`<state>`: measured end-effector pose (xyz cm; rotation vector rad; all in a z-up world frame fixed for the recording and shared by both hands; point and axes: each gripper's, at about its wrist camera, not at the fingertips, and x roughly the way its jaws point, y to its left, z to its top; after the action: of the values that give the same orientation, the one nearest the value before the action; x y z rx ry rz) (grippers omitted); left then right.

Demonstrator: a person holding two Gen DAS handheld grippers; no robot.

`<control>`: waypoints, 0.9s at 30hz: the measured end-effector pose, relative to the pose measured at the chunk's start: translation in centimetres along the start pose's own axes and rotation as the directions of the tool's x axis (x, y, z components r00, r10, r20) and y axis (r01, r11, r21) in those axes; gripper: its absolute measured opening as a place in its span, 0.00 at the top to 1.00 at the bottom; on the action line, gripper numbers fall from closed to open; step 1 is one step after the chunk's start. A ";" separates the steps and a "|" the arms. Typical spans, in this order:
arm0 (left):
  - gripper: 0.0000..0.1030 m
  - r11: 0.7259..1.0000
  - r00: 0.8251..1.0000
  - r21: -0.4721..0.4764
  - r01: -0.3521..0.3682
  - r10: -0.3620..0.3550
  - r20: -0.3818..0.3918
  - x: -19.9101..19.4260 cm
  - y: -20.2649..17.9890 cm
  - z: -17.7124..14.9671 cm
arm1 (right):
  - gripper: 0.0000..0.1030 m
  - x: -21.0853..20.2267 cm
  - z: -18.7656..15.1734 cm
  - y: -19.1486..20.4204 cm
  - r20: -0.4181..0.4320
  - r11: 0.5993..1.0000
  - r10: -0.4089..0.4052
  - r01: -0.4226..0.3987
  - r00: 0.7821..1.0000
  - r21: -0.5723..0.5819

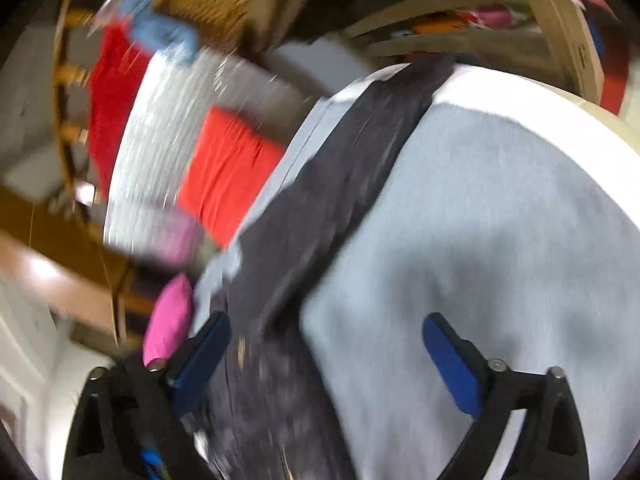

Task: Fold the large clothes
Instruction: 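Grasp the jacket sleeve cuff with the right tool and lift it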

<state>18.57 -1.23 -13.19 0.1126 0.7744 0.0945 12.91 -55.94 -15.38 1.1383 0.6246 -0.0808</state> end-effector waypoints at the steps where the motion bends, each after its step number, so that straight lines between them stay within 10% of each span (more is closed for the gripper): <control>1: 0.00 1.000 1.000 0.004 -0.004 0.004 -0.027 1.2 -0.2 -0.5 | 0.10 1.1 1.9 -0.5 0.012 1.000 -0.003 0.003 1.000 0.028; 4: 0.00 1.000 0.991 -0.005 -0.002 0.001 -0.136 4.5 -0.3 -2.2 | 0.17 3.9 5.5 -0.8 0.039 0.998 -0.044 0.042 0.998 0.039; 10: 0.00 1.000 0.995 -0.023 -0.010 0.008 -0.097 3.9 -0.3 -2.3 | 0.21 9.0 9.9 -0.8 0.043 0.987 -0.157 0.155 0.987 0.048; 12: 0.00 1.000 0.997 -0.028 -0.011 0.009 -0.080 3.9 0.0 -2.3 | 0.34 10.0 10.5 -0.1 0.048 0.978 -0.210 0.210 0.976 0.012; 14: 0.00 0.999 0.998 -0.030 -0.015 0.013 -0.064 3.9 0.4 -2.4 | 0.89 11.4 11.4 1.5 0.026 0.952 -0.299 0.300 0.954 -0.060; 18: 0.00 0.999 0.998 -0.043 -0.005 0.002 -0.063 4.5 0.7 -2.2 | 0.91 9.9 11.6 10.4 0.146 0.898 -0.306 0.336 0.941 -0.283; 22: 0.00 0.999 0.998 -0.049 0.000 -0.003 -0.066 4.6 0.7 -2.2 | 0.91 8.9 6.7 23.4 0.180 0.807 -0.154 0.229 0.972 -0.545; 27: 0.00 0.999 0.997 -0.054 0.003 -0.008 -0.077 4.5 0.5 -2.3 | 0.90 10.3 -8.4 35.7 0.079 0.563 0.007 0.061 0.997 -0.824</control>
<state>20.11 0.02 -17.87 0.0555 0.8489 0.1150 30.99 -30.52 6.55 0.1837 0.5139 0.1439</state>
